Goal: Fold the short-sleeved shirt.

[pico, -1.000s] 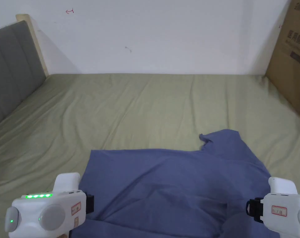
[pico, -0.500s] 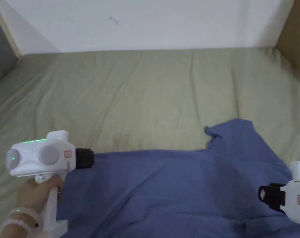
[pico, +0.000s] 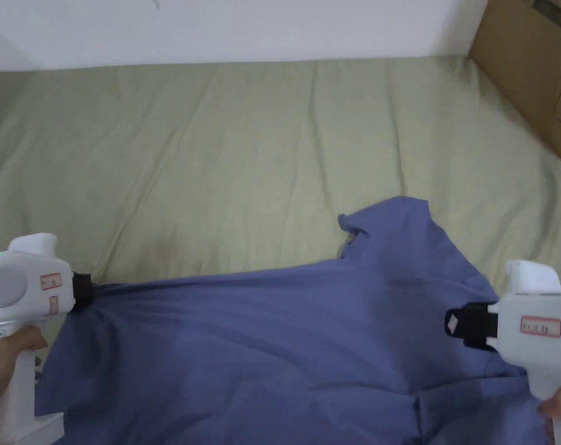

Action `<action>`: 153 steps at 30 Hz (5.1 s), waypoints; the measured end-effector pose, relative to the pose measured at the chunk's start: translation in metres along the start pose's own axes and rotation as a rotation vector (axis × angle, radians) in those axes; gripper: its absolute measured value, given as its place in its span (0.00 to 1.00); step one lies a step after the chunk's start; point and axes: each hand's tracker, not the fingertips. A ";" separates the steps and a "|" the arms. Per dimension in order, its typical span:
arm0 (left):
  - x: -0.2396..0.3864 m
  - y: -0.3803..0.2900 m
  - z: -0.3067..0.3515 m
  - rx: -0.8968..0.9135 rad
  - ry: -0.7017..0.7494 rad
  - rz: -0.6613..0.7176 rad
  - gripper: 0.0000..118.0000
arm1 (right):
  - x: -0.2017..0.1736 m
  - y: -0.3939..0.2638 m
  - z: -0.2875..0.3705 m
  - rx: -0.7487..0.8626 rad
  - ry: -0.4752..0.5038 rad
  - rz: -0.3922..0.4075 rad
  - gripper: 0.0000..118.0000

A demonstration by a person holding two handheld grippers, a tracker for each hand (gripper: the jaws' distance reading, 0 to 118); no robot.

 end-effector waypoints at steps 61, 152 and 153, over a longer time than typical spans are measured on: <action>0.044 0.233 0.399 0.691 0.215 -0.100 0.02 | -0.184 0.322 0.335 0.582 -0.109 0.117 0.00; -0.092 -0.326 0.249 0.157 0.025 0.022 0.57 | 0.001 -0.237 0.148 -0.091 -0.064 0.097 0.00; -0.095 -0.322 0.247 0.160 0.018 0.021 0.83 | 0.002 -0.237 0.148 -0.090 -0.064 0.095 0.00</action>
